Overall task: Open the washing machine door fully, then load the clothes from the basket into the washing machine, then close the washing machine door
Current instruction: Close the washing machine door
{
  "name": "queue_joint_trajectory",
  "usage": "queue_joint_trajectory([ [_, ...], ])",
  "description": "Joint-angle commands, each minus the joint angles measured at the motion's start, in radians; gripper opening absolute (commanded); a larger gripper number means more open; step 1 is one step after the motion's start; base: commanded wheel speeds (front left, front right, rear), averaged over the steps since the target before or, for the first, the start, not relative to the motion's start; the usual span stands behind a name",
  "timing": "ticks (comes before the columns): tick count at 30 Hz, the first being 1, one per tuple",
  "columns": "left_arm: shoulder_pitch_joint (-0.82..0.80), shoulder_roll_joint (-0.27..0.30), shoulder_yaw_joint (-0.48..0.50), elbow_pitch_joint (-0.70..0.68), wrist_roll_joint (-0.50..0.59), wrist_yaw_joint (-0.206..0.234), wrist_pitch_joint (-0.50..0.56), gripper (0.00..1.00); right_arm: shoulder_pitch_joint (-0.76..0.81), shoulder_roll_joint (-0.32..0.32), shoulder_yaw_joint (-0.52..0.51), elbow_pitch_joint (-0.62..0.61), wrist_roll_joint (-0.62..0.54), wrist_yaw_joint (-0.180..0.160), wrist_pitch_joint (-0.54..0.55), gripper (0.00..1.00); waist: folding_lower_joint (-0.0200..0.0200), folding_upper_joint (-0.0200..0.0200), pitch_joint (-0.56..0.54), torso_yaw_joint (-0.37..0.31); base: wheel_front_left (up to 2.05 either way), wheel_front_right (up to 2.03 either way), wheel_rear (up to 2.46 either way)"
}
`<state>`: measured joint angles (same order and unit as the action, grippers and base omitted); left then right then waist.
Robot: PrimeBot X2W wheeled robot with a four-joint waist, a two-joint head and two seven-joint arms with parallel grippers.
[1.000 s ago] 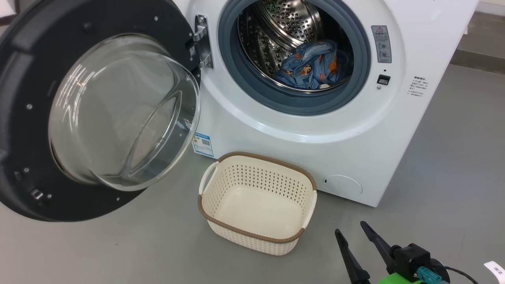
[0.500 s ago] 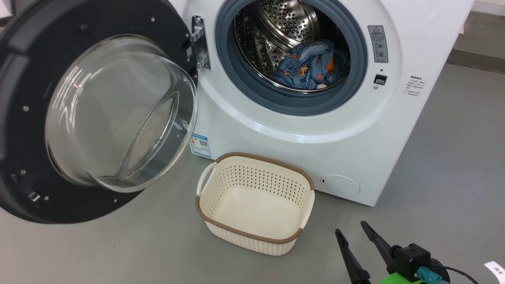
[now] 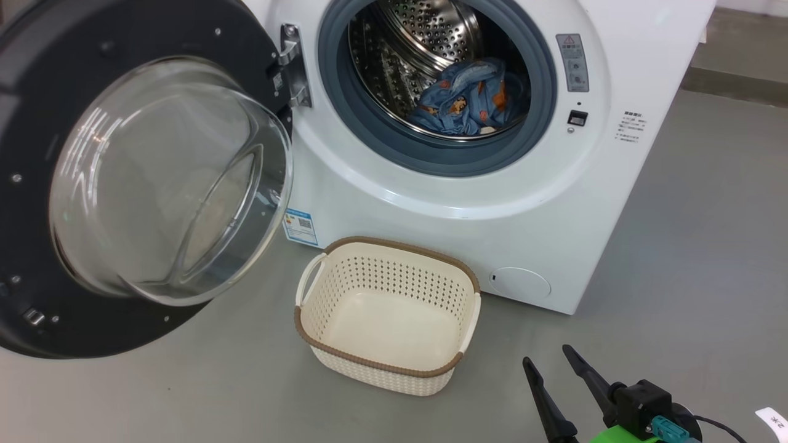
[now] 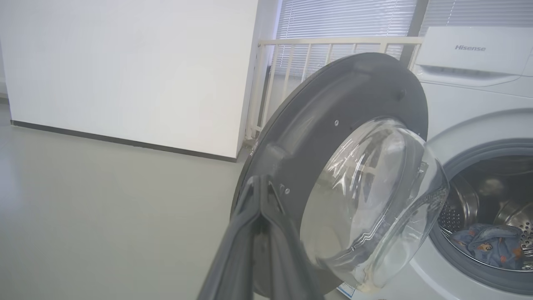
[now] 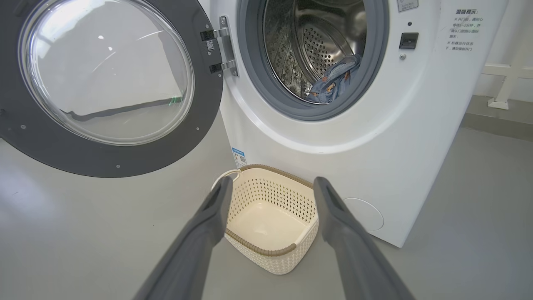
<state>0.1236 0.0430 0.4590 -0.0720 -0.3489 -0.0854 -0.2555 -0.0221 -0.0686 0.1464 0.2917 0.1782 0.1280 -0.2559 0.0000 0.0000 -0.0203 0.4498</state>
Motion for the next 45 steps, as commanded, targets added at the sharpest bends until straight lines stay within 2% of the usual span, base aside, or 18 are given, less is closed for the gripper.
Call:
queue_joint_trajectory([
  [1, -0.072, 0.041, 0.054, -0.023, -0.004, -0.015, -0.006, 0.00, -0.030, -0.007, 0.022, -0.024, 0.000, 0.003, -0.006, 1.00, 0.0000, 0.0000, 0.007, -0.009, 0.00, 0.00, 0.00],
  [7, -0.180, 0.109, 0.120, 0.040, -0.080, -0.039, -0.006, 0.00, -0.038, -0.011, 0.024, -0.024, 0.001, 0.003, -0.006, 1.00, 0.0000, 0.0000, 0.025, -0.031, 0.00, 0.00, 0.00],
  [14, -0.314, 0.190, 0.176, 0.217, -0.295, -0.044, -0.003, 0.00, -0.052, -0.019, 0.027, -0.026, 0.001, 0.003, -0.006, 1.00, 0.0000, 0.0000, 0.045, -0.055, 0.00, 0.00, 0.00],
  [15, -0.325, 0.216, 0.177, 0.237, -0.318, -0.045, -0.003, 0.00, -0.055, -0.021, 0.029, -0.026, 0.001, 0.003, -0.006, 1.00, 0.0000, 0.0000, 0.049, -0.060, 0.00, 0.00, 0.00],
  [16, -0.325, 0.216, 0.177, 0.237, -0.318, -0.045, -0.003, 0.00, -0.055, -0.021, 0.029, -0.026, 0.001, 0.003, -0.006, 1.00, 0.0000, 0.0000, 0.049, -0.060, 0.00, 0.00, 0.00],
  [19, -0.355, 0.282, 0.175, 0.300, -0.399, -0.045, 0.005, 0.00, -0.061, -0.026, 0.032, -0.024, 0.003, 0.003, -0.006, 1.00, 0.0000, 0.0000, 0.056, -0.071, 0.00, 0.00, 0.00],
  [24, -0.414, 0.369, 0.182, 0.403, -0.567, -0.045, 0.071, 0.00, -0.069, -0.036, 0.031, -0.023, 0.005, 0.003, -0.006, 1.00, 0.0000, 0.0000, 0.072, -0.087, 0.00, 0.00, 0.00],
  [32, -0.524, 0.463, 0.226, 0.584, -0.826, -0.045, 0.212, 0.00, -0.087, -0.058, 0.036, -0.031, 0.004, 0.003, -0.006, 1.00, 0.0000, 0.0000, 0.114, -0.114, 0.00, 0.00, 0.00],
  [38, -0.597, 0.489, 0.279, 0.697, -0.945, -0.038, 0.299, 0.00, -0.105, -0.077, 0.039, -0.033, 0.004, 0.003, -0.006, 1.00, 0.0000, 0.0000, 0.152, -0.134, 0.00, 0.00, 0.00],
  [45, -0.647, 0.492, 0.308, 0.752, -1.029, -0.022, 0.376, 0.00, -0.126, -0.097, 0.044, -0.038, 0.005, 0.003, -0.006, 1.00, 0.0000, 0.0000, 0.193, -0.161, 0.00, 0.00, 0.00],
])
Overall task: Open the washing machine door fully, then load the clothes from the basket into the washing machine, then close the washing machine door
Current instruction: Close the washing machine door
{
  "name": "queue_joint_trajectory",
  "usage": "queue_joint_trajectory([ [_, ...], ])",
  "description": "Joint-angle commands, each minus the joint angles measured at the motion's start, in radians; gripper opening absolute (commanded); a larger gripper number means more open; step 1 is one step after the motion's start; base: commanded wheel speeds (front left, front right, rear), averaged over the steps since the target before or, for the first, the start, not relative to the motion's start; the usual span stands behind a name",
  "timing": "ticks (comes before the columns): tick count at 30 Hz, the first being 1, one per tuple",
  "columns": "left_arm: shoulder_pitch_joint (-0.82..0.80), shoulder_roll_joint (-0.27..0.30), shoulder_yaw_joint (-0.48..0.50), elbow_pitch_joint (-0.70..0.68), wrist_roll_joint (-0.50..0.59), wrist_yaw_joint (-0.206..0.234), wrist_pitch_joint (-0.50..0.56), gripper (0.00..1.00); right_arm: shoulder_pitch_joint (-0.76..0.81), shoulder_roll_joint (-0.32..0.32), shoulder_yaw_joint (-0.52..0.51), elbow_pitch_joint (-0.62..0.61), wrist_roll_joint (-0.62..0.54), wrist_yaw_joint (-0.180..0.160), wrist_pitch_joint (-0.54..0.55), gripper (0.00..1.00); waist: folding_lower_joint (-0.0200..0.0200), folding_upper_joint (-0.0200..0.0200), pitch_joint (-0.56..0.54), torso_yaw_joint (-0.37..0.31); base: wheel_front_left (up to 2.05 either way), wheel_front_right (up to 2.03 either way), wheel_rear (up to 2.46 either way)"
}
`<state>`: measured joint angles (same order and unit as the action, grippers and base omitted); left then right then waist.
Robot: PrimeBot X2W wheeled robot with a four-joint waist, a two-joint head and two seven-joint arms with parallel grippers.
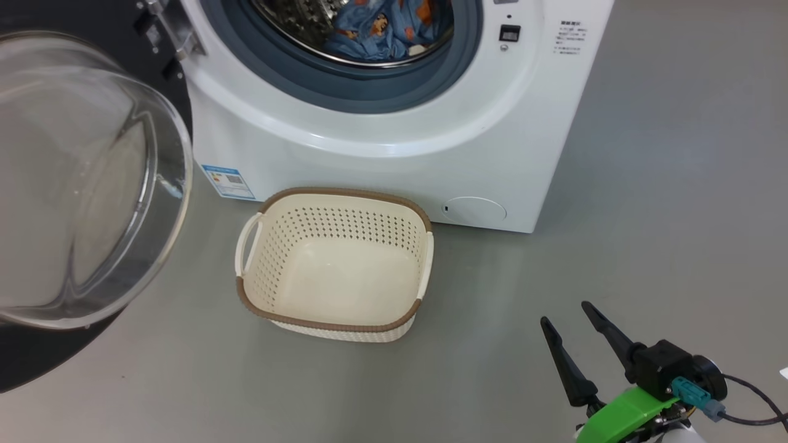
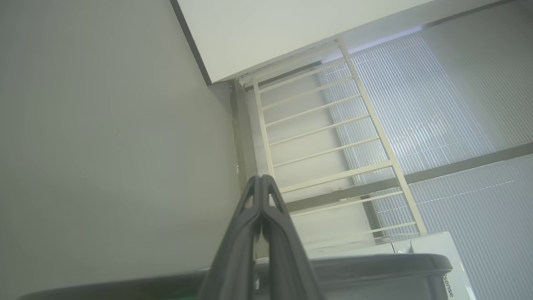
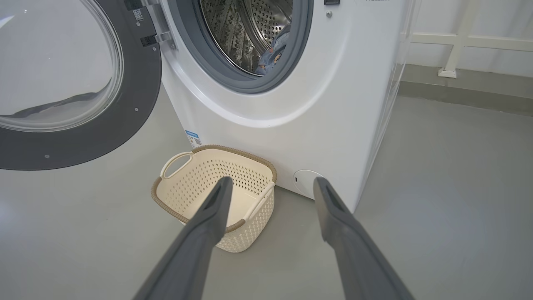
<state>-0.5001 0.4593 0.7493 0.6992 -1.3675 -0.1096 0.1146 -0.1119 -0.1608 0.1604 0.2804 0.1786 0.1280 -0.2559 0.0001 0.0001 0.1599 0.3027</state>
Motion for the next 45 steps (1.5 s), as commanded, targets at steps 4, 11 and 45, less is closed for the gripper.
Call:
queue_joint_trajectory([
  [4, -0.030, 0.072, 0.026, -0.005, -0.024, 0.002, 0.010, 0.00, -0.043, -0.011, 0.030, -0.027, 0.006, 0.003, -0.006, 1.00, -0.0001, -0.0001, 0.026, -0.027, 0.00, 0.00, 0.00],
  [11, -0.032, 0.063, 0.018, 0.018, -0.039, -0.002, 0.046, 0.00, -0.041, -0.012, 0.028, -0.026, 0.008, 0.003, -0.006, 1.00, -0.0001, -0.0001, 0.025, -0.038, 0.00, 0.00, 0.00],
  [45, 0.264, -0.073, -0.020, -0.343, -0.298, 0.119, 0.672, 0.00, -0.016, 0.019, 0.045, 0.008, 0.041, 0.003, -0.006, 1.00, -0.0001, -0.0001, -0.025, 0.008, 0.00, 0.00, 0.00],
])
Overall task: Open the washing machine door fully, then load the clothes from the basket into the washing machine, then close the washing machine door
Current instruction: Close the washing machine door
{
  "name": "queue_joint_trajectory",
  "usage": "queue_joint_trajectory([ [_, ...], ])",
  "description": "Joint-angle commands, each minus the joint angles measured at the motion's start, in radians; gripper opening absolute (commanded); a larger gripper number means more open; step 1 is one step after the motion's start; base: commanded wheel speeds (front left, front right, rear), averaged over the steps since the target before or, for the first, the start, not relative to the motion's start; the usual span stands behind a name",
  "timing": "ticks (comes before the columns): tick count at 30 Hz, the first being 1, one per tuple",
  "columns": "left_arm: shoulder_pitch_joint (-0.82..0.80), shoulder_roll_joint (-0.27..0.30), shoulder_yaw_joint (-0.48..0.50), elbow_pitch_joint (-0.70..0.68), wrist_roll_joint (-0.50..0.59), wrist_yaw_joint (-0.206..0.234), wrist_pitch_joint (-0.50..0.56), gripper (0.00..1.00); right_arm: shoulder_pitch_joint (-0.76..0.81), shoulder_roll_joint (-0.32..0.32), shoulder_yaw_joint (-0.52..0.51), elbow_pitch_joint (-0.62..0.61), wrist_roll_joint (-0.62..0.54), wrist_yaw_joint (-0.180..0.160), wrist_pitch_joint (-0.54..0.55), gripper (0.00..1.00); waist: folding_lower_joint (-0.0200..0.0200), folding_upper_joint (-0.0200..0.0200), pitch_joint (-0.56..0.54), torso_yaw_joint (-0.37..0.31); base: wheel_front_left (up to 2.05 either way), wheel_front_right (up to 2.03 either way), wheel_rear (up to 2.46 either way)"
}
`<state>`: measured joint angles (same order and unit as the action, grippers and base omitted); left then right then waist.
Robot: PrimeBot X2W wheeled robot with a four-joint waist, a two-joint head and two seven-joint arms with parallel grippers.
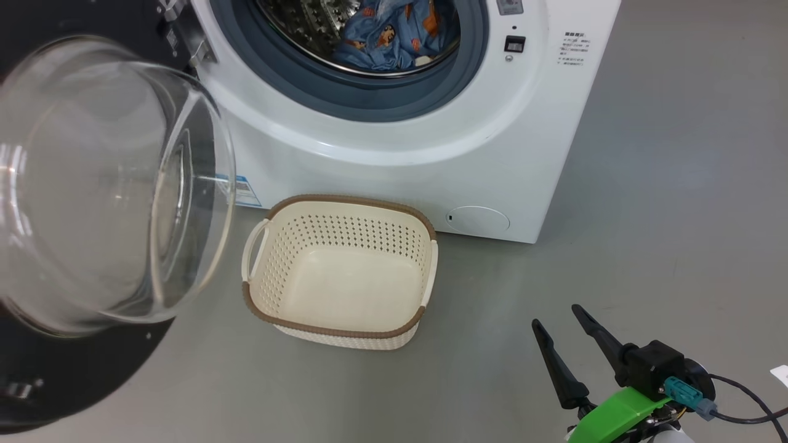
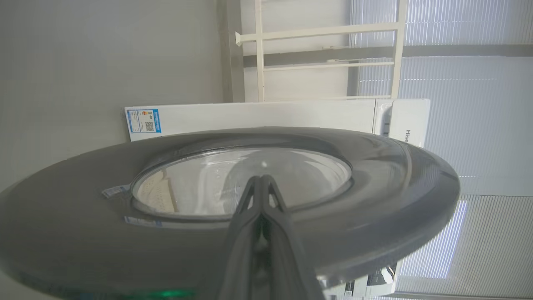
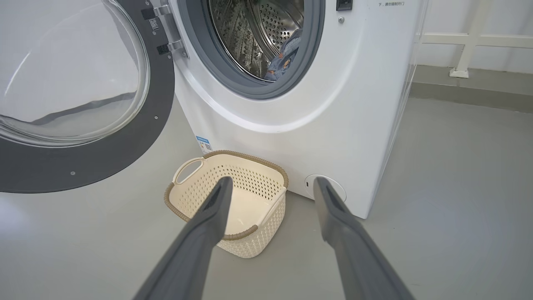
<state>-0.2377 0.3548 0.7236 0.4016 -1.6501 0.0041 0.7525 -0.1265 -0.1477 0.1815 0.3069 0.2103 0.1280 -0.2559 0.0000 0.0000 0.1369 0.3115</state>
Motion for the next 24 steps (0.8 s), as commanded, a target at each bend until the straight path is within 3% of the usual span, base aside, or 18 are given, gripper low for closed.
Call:
queue_joint_trajectory([
  [1, 0.010, 0.021, 0.004, -0.066, -0.029, 0.014, 0.053, 0.00, -0.001, 0.007, 0.025, -0.017, 0.010, 0.003, -0.006, 1.00, 0.0000, 0.0000, -0.004, -0.003, 0.00, 0.00, 0.00],
  [10, 0.111, -0.067, -0.025, -0.258, -0.107, 0.082, 0.188, 0.00, 0.004, 0.019, 0.021, -0.018, 0.015, 0.003, -0.006, 1.00, 0.0000, 0.0000, -0.016, -0.026, 0.00, 0.00, 0.00],
  [24, 0.157, -0.216, -0.140, -0.490, -0.188, 0.113, 0.305, 0.00, 0.003, 0.032, 0.018, -0.020, 0.019, 0.003, -0.006, 1.00, 0.0000, 0.0000, -0.007, -0.079, 0.00, 0.00, 0.00],
])
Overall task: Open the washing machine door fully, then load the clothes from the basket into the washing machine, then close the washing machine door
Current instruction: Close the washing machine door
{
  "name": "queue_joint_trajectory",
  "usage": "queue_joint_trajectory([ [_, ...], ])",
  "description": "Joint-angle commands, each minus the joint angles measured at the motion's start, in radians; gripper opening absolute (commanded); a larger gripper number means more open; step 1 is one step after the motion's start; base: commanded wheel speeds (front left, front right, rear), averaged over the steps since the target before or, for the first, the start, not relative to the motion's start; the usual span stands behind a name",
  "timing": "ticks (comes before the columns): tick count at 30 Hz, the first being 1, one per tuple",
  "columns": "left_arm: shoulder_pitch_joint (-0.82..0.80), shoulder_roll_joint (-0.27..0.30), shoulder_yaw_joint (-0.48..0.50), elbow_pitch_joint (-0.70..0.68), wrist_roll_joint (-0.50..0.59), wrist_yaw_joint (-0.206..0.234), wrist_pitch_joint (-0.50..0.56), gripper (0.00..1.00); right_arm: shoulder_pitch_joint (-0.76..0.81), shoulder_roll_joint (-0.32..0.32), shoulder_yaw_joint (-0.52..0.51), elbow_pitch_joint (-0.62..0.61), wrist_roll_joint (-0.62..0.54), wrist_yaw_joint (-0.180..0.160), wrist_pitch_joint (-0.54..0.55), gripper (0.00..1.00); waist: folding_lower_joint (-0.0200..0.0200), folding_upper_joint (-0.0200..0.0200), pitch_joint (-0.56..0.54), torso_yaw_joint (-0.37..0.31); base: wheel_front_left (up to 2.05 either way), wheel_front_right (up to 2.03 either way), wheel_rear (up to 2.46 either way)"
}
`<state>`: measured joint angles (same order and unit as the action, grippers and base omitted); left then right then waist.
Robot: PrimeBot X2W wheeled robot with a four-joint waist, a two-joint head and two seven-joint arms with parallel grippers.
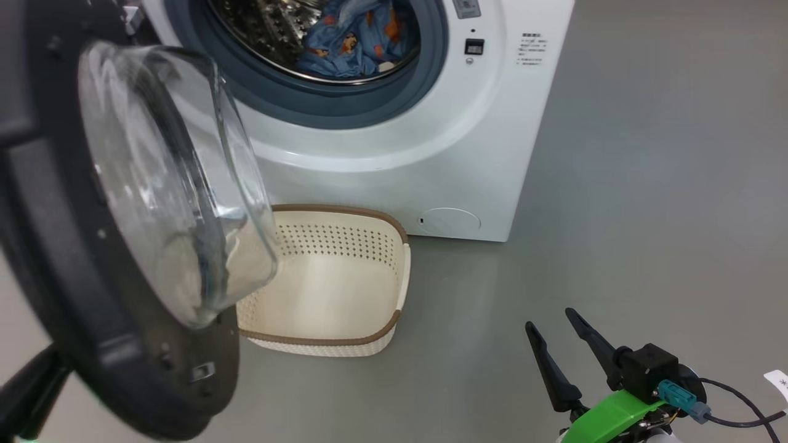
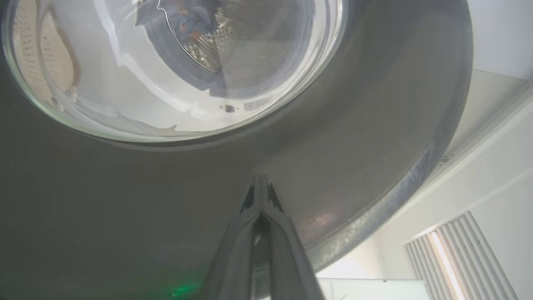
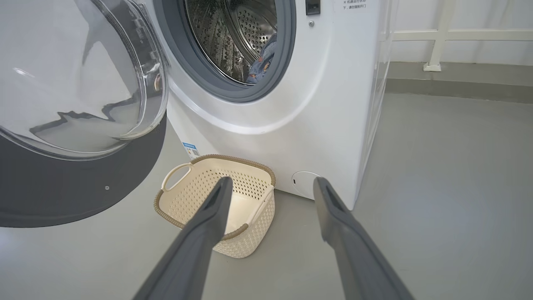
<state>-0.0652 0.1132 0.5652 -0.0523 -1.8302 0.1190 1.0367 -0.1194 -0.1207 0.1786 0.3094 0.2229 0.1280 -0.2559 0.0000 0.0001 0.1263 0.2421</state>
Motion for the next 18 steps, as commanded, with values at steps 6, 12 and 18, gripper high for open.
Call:
queue_joint_trajectory([
  [6, 0.002, -0.021, -0.056, -0.099, -0.001, -0.008, 0.038, 0.00, -0.008, 0.014, 0.014, -0.022, 0.007, 0.003, -0.006, 1.00, 0.0000, -0.0001, 0.015, -0.054, 0.00, 0.00, 0.00],
  [12, -0.003, -0.046, -0.099, -0.110, 0.002, -0.041, 0.010, 0.00, -0.017, 0.021, 0.006, -0.025, 0.006, 0.003, -0.006, 1.00, 0.0000, -0.0001, 0.028, -0.100, 0.00, 0.00, 0.00],
  [18, -0.027, -0.059, -0.162, -0.085, 0.013, -0.092, -0.052, 0.00, -0.026, 0.028, 0.007, -0.027, 0.007, 0.003, -0.006, 1.00, 0.0000, -0.0001, 0.043, -0.145, 0.00, 0.00, 0.00],
])
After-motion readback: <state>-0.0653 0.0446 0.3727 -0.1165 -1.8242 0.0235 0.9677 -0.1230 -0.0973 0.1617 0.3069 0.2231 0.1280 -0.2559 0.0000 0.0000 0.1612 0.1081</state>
